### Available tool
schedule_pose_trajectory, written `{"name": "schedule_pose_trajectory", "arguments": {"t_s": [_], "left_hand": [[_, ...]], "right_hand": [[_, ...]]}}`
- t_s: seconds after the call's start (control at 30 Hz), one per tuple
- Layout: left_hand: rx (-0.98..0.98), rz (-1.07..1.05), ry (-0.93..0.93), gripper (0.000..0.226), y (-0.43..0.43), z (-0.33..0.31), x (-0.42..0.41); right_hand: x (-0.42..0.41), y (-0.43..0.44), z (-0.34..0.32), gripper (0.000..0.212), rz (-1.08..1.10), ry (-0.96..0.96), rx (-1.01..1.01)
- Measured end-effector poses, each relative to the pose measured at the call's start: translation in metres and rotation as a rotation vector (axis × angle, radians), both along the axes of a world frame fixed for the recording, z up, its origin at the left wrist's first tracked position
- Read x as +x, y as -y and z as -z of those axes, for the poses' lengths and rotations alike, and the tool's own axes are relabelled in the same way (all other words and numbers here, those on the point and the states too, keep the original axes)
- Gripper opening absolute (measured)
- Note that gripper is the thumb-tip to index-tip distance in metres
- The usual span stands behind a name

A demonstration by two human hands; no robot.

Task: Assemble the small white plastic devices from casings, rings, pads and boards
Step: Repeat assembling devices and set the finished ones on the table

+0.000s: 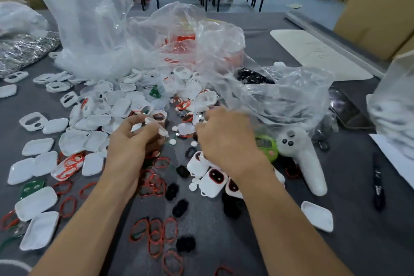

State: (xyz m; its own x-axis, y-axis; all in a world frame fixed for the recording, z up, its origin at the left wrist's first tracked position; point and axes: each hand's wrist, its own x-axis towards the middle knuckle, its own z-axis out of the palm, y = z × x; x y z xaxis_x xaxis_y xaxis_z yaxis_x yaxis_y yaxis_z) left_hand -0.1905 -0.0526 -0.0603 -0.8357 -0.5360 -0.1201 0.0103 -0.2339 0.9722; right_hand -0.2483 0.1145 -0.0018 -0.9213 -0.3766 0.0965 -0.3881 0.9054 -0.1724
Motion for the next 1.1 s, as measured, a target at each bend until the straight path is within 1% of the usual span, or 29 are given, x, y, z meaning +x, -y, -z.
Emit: {"name": "schedule_pose_trajectory", "arguments": {"t_s": [0.03, 0.1, 0.13, 0.17, 0.2, 0.23, 0.3, 0.37, 0.4, 0.53, 0.63, 0.7, 0.77, 0.9, 0.97, 1.03, 1.1], "left_hand": [[-0.014, 0.015, 0.002, 0.01, -0.001, 0.0, 0.0], [-0.024, 0.033, 0.0, 0.004, -0.002, -0.001, 0.001], [-0.011, 0.032, -0.009, 0.002, -0.002, -0.001, 0.001], [0.007, 0.029, -0.022, 0.002, -0.001, -0.001, 0.001], [0.027, 0.024, -0.033, 0.003, 0.0, -0.002, 0.001], [0.048, 0.011, -0.039, 0.005, 0.002, -0.004, 0.002], [0.096, -0.021, -0.043, 0.018, 0.008, -0.008, 0.004], [0.134, -0.05, -0.043, 0.029, 0.017, -0.014, 0.006], [0.146, -0.065, -0.041, 0.031, 0.021, -0.017, 0.007], [0.194, -0.1, -0.094, 0.023, 0.032, -0.022, 0.009], [0.164, -0.126, -0.105, 0.015, 0.036, -0.02, 0.009], [0.143, -0.17, -0.1, 0.012, 0.039, -0.019, 0.009], [0.092, -0.22, -0.071, 0.009, 0.043, -0.018, 0.009], [0.002, -0.222, -0.059, 0.02, 0.041, -0.018, 0.009], [-0.014, -0.213, -0.064, 0.021, 0.04, -0.017, 0.009], [-0.012, -0.201, -0.063, 0.017, 0.039, -0.017, 0.008], [-0.01, -0.179, -0.068, 0.023, 0.039, -0.016, 0.008]], "right_hand": [[0.004, 0.004, 0.004, 0.024, -0.076, 0.04, 0.08], [0.014, 0.012, 0.006, 0.012, -0.189, 0.086, 0.135], [0.016, 0.014, 0.009, 0.018, -0.223, 0.102, 0.118], [0.014, 0.016, 0.011, 0.018, -0.24, 0.128, 0.073], [0.012, 0.018, 0.011, 0.01, -0.237, 0.163, 0.027], [0.01, 0.019, 0.012, 0.011, -0.227, 0.201, -0.02], [0.005, 0.018, 0.008, 0.027, -0.194, 0.267, -0.07], [0.001, 0.016, 0.005, 0.031, -0.162, 0.249, -0.092], [-0.001, 0.015, 0.003, 0.032, -0.139, 0.237, -0.101], [-0.005, 0.023, -0.002, 0.029, -0.091, 0.116, -0.067], [-0.006, 0.039, 0.001, 0.026, -0.114, 0.154, -0.14], [-0.005, 0.051, 0.008, 0.02, -0.132, 0.182, -0.114], [-0.003, 0.062, 0.017, 0.018, -0.116, 0.133, -0.084], [-0.007, 0.069, 0.024, 0.025, -0.05, 0.06, -0.096], [-0.01, 0.067, 0.027, 0.022, -0.019, 0.045, -0.088], [-0.013, 0.061, 0.03, 0.017, -0.005, 0.052, -0.138], [-0.016, 0.053, 0.031, 0.016, 0.001, 0.122, -0.337]]}}
